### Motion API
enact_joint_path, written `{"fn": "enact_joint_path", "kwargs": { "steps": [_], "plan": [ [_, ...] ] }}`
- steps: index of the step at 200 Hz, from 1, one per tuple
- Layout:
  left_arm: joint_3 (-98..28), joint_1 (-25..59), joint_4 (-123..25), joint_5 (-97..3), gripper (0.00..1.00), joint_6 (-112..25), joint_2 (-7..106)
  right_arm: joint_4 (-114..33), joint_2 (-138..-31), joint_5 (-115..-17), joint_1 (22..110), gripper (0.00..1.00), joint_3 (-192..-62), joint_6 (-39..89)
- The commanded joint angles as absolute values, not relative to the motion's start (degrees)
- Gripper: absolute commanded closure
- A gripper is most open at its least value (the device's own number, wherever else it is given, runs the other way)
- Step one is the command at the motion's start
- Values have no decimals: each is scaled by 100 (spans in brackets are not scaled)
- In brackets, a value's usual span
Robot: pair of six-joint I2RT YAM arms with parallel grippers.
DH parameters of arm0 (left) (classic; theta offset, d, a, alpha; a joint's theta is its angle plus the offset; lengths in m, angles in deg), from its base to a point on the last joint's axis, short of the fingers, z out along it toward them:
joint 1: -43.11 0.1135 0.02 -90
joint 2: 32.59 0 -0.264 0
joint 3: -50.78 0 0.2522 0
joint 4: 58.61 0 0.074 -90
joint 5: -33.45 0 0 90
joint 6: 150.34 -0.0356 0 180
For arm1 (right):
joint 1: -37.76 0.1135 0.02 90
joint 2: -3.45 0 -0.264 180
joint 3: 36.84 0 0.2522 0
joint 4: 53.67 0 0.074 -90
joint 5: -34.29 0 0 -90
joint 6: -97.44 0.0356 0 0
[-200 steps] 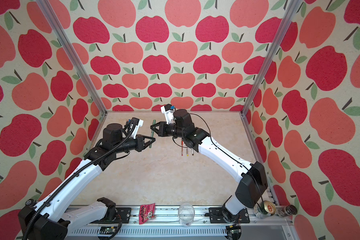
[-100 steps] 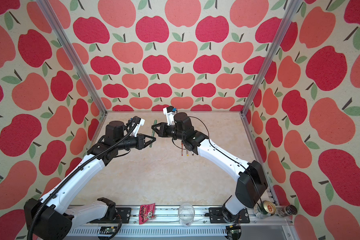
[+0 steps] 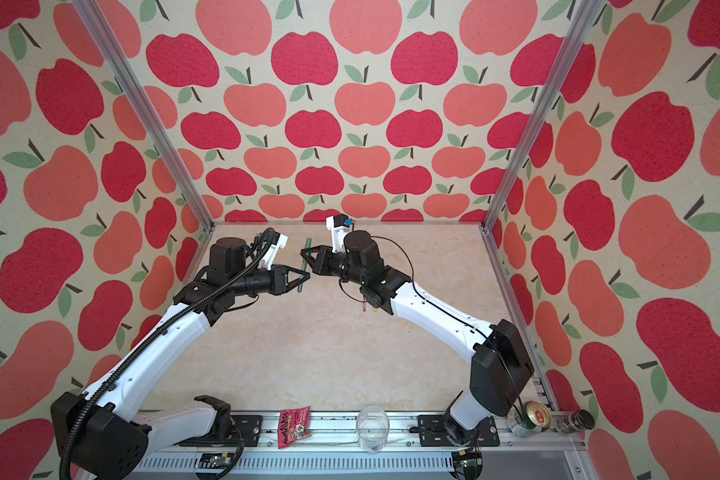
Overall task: Insert the pens into the pen caps
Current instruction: 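Press the green cap down onto the pen with the right gripper, then open the right gripper and pull it back from the capped green pen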
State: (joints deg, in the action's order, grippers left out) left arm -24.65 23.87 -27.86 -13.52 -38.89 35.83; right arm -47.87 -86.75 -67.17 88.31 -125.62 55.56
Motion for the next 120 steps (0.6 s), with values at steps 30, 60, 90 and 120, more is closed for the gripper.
{"fn": "enact_joint_path", "kwargs": {
  "steps": [30, 60, 90, 120],
  "plan": [
    [-2779, 2757, -5186, -2122, 100, -3570, 3411, -2570, -8917, -8132, 9434, 97, -12404, 5176],
    [-2095, 2721, -5238, -2172, 100, -3374, 3176, -2479, -8917, -8087, 9173, 89, -12946, 4996],
    [-1438, 2544, -5026, -2452, 100, -3279, 2998, -2470, -8899, -8095, 8829, 82, -13521, 4890],
    [-1098, 2305, -4508, -2777, 100, -3361, 2720, -2240, -8769, -8203, 8466, 70, -14007, 4628]
  ]
}}
